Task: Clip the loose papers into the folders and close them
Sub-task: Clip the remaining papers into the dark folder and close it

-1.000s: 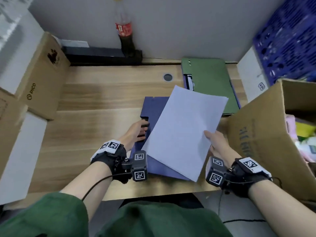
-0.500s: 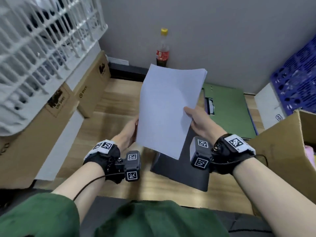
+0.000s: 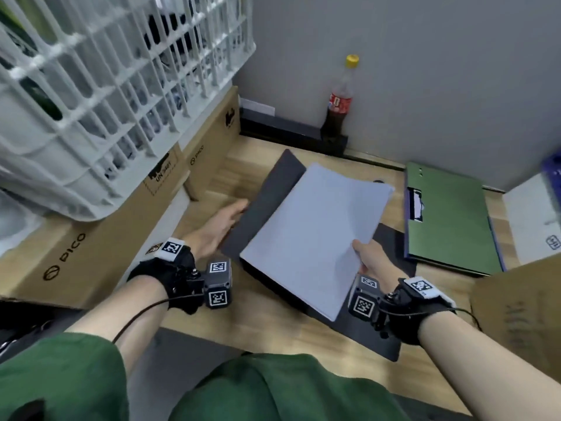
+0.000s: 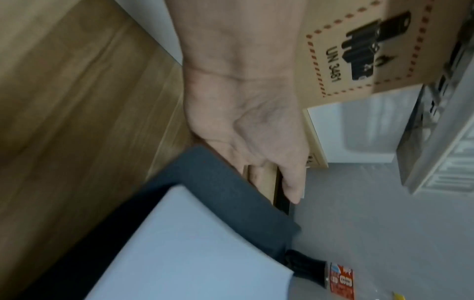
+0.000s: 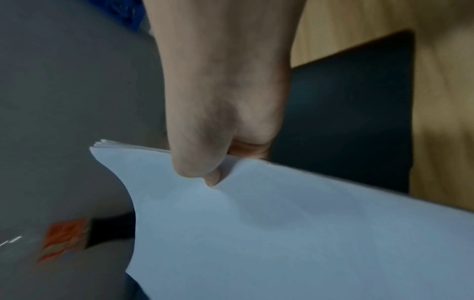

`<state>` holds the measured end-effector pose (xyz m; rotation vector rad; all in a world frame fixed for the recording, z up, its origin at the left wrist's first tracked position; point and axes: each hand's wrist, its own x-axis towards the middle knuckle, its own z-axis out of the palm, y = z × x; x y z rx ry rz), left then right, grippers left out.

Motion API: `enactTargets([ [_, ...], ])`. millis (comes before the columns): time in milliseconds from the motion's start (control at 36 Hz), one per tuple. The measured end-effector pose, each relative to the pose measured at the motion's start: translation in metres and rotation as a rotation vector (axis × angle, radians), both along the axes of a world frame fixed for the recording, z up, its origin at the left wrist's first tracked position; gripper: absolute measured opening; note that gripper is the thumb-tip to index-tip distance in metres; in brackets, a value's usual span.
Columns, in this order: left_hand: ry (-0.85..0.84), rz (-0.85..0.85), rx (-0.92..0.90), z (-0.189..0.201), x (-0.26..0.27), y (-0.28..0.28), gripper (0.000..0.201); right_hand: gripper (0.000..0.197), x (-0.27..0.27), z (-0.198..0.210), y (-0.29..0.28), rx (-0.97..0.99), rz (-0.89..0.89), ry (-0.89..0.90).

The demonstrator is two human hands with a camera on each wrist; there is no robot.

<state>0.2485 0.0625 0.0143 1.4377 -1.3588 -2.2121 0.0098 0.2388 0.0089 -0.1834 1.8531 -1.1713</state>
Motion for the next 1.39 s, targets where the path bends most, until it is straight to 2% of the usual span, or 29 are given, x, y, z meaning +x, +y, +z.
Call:
enactTargets([
  [56, -0.035, -0.041, -0.023, 0.0, -0.006, -0.002, 0.031, 0.016, -0.009, -0.009, 0.022, 0.103, 0.005, 0.069],
  [139, -0.212, -0.055, -0.182, -0.014, -0.008, -0.01, 0.036, 0.032, -0.022, -0.025, 0.05, 0.255, 0.028, 0.154],
  [194, -0.312, -0.033, -0.236, -0.024, -0.009, -0.014, 0.042, 0.023, -0.031, -0.036, 0.063, 0.328, 0.049, 0.162],
  [222, -0.353, -0.011, -0.246, -0.028, -0.009, -0.013, 0.043, 0.016, -0.032, -0.039, 0.066, 0.346, 0.051, 0.164],
  [306, -0.446, 0.077, -0.253, -0.047, 0.002, -0.009, 0.037, 0.015, -0.037, -0.043, 0.073, 0.378, 0.085, 0.15],
  [333, -0.482, 0.104, -0.276, -0.052, 0.007, -0.007, 0.036, 0.02, -0.038, -0.043, 0.075, 0.38, 0.097, 0.156],
  [417, -0.661, 0.155, -0.405, -0.07, 0.018, 0.002, 0.06, 0.033, -0.04, -0.041, 0.078, 0.358, 0.112, 0.153],
  [472, -0.752, 0.132, -0.476, -0.072, 0.011, 0.012, 0.062, 0.032, -0.042, -0.039, 0.08, 0.343, 0.148, 0.151],
  [639, -0.597, -0.193, -0.465, -0.068, -0.047, 0.034, 0.054, 0.018, -0.061, -0.042, 0.087, 0.303, 0.174, 0.075],
  [722, -0.513, -0.291, -0.481, -0.074, -0.077, 0.046, 0.052, 0.019, -0.071, -0.043, 0.095, 0.3, 0.179, 0.05],
  [833, -0.538, -0.419, -0.432, -0.087, -0.107, 0.059, 0.05, 0.024, -0.089, -0.046, 0.111, 0.301, 0.146, -0.005],
  [944, -0.582, -0.323, -0.37, -0.1, -0.102, 0.056, 0.057, 0.023, -0.104, -0.053, 0.122, 0.301, 0.13, -0.02],
  [1055, -0.617, -0.259, -0.334, -0.096, -0.093, 0.046, 0.059, 0.022, -0.107, -0.063, 0.116, 0.271, 0.164, -0.071],
  [1194, -0.709, -0.165, -0.396, -0.089, -0.1, 0.041, 0.055, 0.019, -0.102, -0.078, 0.1, 0.226, 0.197, -0.071],
  [1250, -0.722, -0.207, -0.419, -0.084, -0.114, 0.047, 0.054, 0.022, -0.101, -0.084, 0.094, 0.217, 0.205, -0.081],
  [1389, -0.799, -0.468, -0.436, -0.086, -0.151, 0.066, 0.064, 0.026, -0.104, -0.091, 0.092, 0.221, 0.208, -0.06],
])
